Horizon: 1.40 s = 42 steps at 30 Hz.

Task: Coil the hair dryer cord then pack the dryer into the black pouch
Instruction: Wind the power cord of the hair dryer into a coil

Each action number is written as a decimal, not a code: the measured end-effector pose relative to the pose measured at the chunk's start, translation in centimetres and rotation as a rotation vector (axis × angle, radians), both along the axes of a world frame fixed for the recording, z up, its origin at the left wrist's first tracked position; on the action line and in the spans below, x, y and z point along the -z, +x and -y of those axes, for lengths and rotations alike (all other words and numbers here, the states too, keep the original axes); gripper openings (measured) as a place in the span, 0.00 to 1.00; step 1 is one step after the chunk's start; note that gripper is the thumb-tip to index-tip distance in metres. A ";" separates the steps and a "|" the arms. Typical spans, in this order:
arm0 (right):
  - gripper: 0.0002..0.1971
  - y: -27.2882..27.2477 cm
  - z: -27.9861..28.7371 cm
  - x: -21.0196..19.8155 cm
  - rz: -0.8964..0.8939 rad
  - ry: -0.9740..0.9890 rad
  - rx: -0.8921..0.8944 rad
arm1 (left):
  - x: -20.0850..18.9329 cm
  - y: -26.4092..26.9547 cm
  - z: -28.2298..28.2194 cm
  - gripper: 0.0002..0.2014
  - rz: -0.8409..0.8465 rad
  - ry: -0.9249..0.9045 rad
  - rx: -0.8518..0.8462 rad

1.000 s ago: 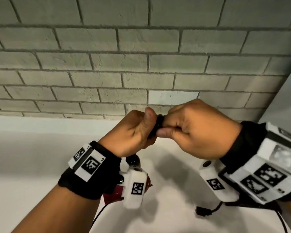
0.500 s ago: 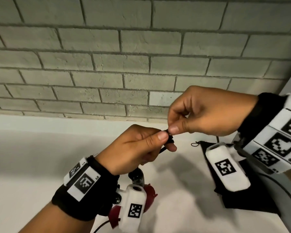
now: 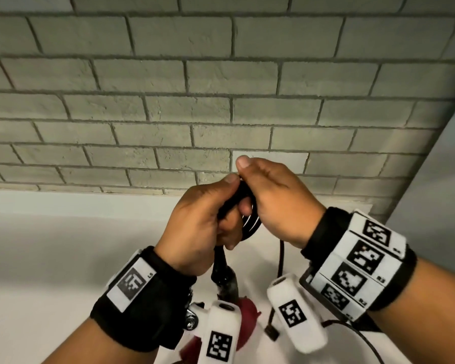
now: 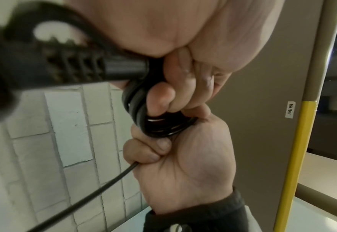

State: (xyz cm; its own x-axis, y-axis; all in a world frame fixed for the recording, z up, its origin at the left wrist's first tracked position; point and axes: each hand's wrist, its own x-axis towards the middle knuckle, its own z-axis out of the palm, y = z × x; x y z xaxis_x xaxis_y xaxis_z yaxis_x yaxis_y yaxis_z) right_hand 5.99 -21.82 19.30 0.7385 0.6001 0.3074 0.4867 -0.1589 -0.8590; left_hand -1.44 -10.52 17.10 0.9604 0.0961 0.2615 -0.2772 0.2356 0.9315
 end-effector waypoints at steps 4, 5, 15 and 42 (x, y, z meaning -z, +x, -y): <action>0.26 -0.7 -0.6 0.0 -0.204 0.114 -0.002 | -0.2 -0.1 0.2 0.23 -0.011 -0.078 0.068; 0.29 -0.9 -0.6 -0.1 -0.233 0.137 0.014 | -0.3 0.0 0.4 0.23 -0.001 -0.094 0.077; 0.26 -0.3 -0.2 -0.5 -0.317 0.364 0.116 | -1.3 0.8 1.7 0.23 0.002 -0.279 0.127; 0.12 -1.5 1.8 2.9 -0.392 -0.098 -0.306 | 0.1 4.1 -0.2 0.13 0.215 0.457 -0.381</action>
State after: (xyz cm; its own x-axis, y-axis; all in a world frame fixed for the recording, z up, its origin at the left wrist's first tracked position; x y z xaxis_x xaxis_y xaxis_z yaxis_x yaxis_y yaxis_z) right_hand 4.46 -23.64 16.36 0.5733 0.8189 -0.0267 0.1671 -0.1487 -0.9747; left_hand 2.70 -10.36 17.02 0.8023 0.2545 0.5400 -0.4550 -0.3250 0.8291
